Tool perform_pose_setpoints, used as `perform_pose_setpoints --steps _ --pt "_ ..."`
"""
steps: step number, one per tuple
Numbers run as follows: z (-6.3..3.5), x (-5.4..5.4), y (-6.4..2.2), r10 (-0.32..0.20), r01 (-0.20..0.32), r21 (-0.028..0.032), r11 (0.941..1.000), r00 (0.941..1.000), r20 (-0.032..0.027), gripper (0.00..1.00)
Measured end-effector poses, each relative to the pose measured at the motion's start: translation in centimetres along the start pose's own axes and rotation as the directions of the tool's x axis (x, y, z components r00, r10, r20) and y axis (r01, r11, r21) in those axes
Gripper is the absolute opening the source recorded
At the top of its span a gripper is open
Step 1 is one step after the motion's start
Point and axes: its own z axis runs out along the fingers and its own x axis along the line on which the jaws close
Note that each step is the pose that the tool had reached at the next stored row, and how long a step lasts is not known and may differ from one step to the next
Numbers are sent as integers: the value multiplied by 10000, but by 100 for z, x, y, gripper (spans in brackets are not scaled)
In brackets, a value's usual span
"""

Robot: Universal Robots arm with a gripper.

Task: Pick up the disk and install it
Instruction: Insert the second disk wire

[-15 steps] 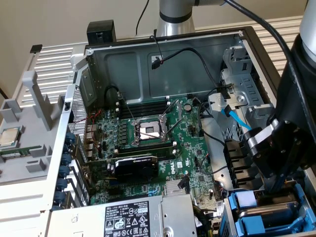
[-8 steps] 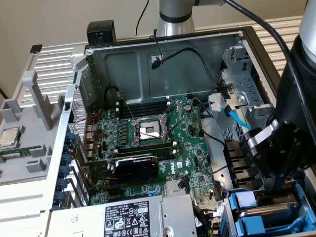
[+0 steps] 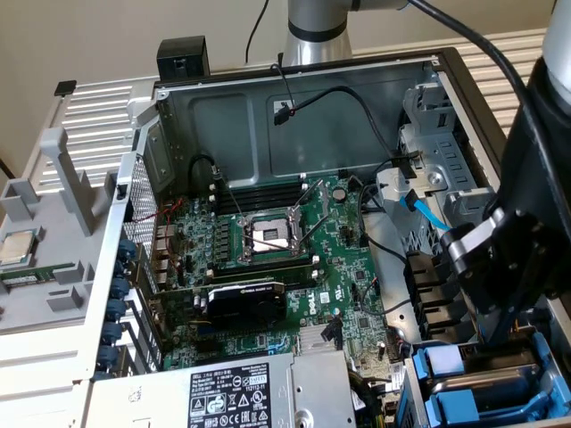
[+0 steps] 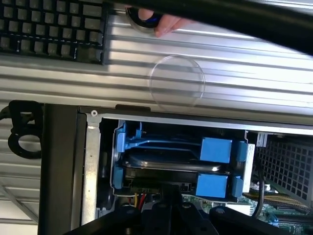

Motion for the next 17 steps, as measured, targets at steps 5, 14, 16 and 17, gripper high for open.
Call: perform_pose_setpoints --steps 5,14,16,17 --pt "-223 -2 -95 2 -2 0 10000 10000 0 11" --pt "-628 -4 -274 1 -1 -11 10000 10000 1 11" --pt "-662 -5 -277 1 -1 -16 10000 10000 2 11" --pt "-662 -6 -277 1 -1 -15 10000 10000 2 11"
